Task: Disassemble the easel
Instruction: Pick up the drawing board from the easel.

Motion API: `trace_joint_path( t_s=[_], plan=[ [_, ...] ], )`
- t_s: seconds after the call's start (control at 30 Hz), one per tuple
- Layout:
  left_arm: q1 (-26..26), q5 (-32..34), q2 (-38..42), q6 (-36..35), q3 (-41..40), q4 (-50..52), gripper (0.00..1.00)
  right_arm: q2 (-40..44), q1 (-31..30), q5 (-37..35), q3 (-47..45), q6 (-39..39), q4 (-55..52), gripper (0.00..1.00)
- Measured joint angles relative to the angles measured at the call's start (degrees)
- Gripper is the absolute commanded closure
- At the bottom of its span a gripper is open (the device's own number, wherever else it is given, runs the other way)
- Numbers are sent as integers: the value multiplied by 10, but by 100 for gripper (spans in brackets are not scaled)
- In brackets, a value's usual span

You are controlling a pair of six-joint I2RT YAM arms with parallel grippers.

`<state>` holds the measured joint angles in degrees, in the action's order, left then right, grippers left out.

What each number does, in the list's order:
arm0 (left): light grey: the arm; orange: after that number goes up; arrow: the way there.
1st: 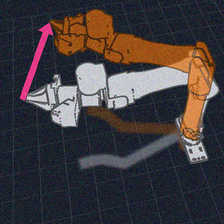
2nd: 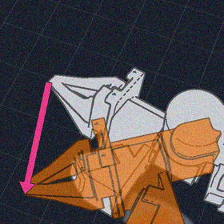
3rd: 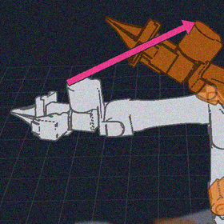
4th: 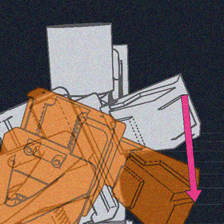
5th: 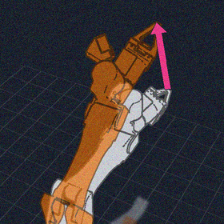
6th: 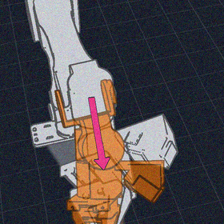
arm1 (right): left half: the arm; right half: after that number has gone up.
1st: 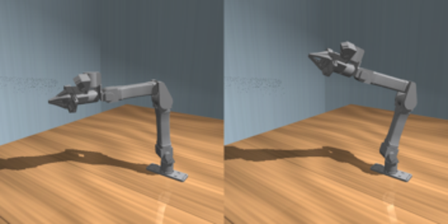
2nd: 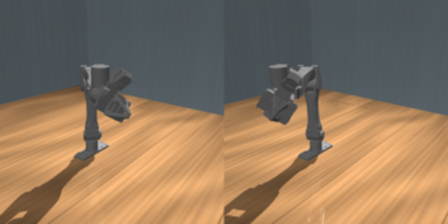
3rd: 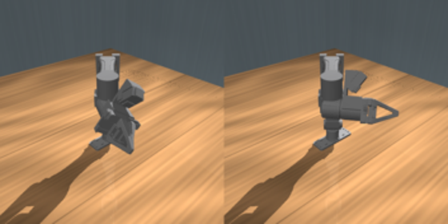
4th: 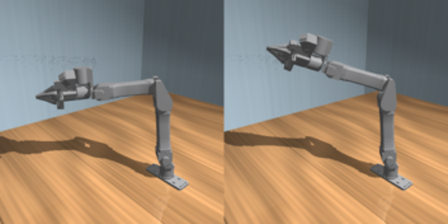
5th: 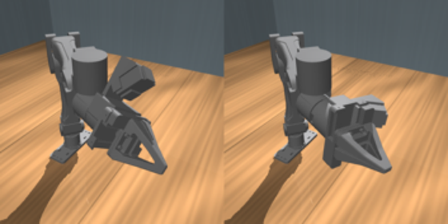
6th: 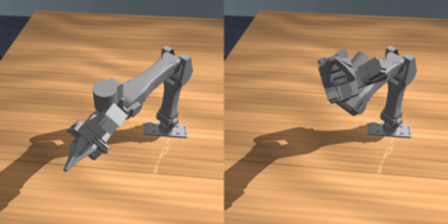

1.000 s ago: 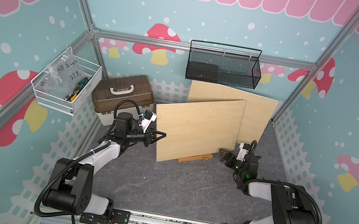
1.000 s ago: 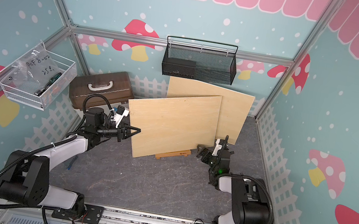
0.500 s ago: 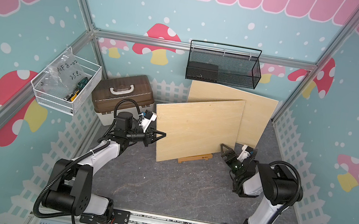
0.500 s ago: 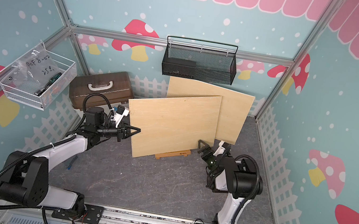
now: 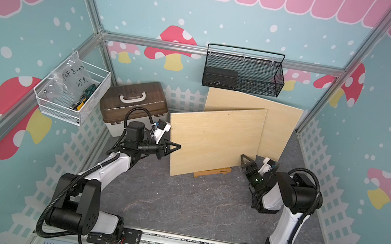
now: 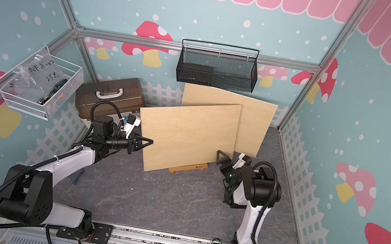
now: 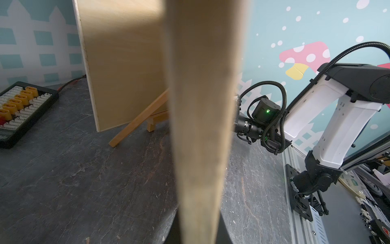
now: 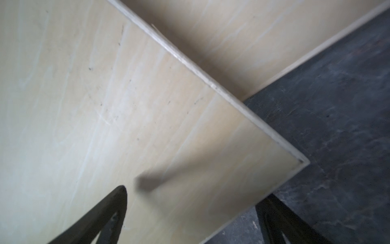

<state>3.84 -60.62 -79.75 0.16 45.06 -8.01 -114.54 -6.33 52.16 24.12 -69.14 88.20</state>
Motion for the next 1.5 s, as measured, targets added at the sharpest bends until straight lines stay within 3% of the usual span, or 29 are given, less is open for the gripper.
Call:
trace_joint_path(
  t_s=[0.6,1.5],
  plan=[
    [-3,0,0,-4,3,7,100,-27,0,9,29,-76,9,11],
    [3,9,42,4,0,19,100,102,0,-4,30,-86,-137,13]
  ],
)
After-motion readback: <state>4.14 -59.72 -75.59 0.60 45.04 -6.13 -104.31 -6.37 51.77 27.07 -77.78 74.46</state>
